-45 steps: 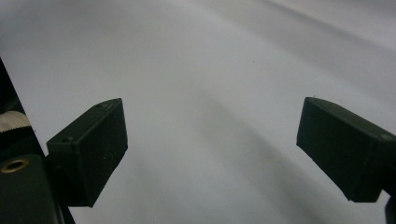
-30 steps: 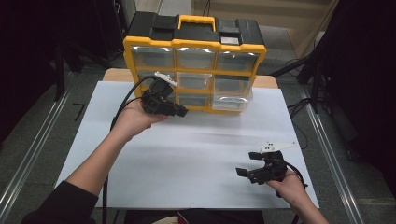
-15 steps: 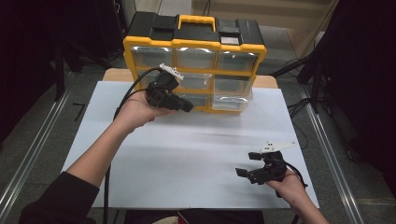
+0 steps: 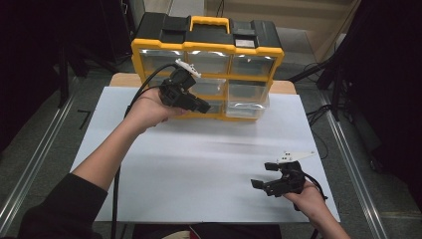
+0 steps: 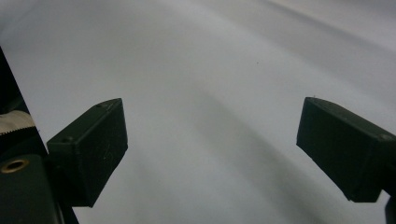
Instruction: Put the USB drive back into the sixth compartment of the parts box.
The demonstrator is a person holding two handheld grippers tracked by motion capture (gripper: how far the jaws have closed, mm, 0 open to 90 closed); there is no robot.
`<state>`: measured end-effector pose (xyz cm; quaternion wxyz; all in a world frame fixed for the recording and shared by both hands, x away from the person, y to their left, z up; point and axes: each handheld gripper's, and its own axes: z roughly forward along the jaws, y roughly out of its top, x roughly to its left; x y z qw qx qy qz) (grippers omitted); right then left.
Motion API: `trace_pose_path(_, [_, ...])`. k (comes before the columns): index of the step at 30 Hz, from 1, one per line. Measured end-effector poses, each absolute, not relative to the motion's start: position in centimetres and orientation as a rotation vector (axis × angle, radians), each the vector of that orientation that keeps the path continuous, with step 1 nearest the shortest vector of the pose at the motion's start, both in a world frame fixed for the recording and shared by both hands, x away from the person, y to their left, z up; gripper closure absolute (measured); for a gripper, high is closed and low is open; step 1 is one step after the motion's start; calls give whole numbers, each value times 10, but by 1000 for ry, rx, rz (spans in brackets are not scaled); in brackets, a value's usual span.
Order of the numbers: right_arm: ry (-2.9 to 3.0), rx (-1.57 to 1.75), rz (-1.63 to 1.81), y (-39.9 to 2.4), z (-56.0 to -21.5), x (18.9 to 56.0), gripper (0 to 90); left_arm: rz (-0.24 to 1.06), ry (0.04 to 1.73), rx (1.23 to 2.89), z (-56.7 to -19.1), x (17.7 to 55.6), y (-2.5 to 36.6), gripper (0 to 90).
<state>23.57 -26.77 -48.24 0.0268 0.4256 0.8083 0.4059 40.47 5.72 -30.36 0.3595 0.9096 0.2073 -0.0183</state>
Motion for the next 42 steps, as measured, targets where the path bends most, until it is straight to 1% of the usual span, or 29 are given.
trace_pose_path(4, [2498,1310,1253,-268,-483,236,73,-58,528,2337,-300,409,55,797])
trace_pose_path(22, [2500,1308,1259,-268,-482,236,73,-18,470,2363,-273,417,32,796])
trace_pose_path(42, [2504,1292,1269,-266,-481,234,73,-28,457,2367,-267,436,-3,796])
